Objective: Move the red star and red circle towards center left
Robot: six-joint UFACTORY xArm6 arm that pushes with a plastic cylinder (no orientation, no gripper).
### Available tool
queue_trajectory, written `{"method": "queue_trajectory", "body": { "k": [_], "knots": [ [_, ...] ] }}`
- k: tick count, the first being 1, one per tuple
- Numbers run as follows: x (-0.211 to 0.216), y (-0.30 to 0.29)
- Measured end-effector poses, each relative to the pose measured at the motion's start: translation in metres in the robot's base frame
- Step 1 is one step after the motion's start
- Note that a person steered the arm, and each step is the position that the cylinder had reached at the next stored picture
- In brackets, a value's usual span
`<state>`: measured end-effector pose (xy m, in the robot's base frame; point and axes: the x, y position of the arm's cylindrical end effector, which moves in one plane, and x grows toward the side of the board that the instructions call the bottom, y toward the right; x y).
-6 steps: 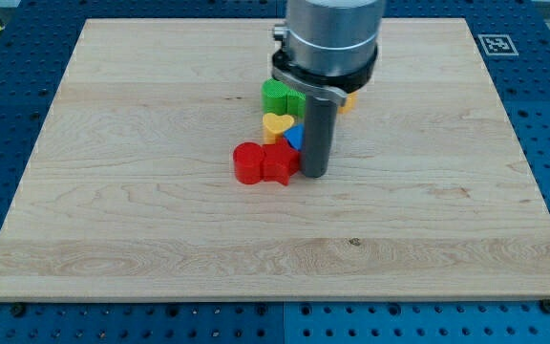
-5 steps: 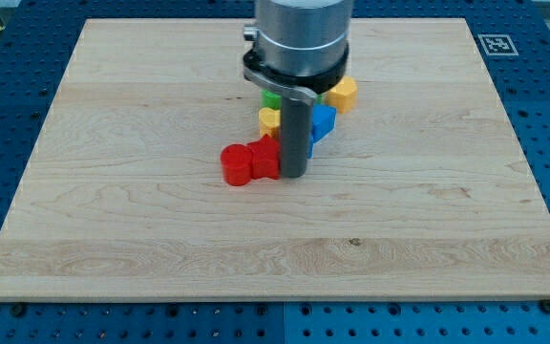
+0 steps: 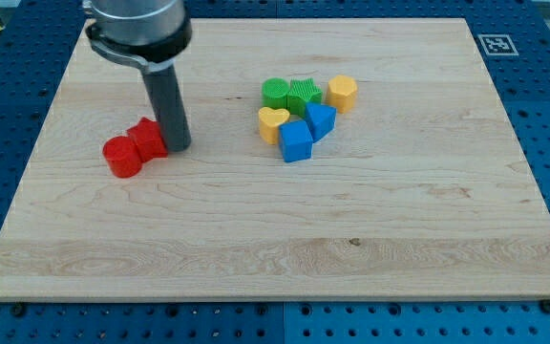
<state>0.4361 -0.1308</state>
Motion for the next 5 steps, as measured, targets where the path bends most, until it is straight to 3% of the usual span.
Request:
{"method": "queue_trajectory", "body": {
  "k": [3,5],
  "knots": [
    [-0.001,-0.029],
    [-0.026,-0.036]
  ]
}}
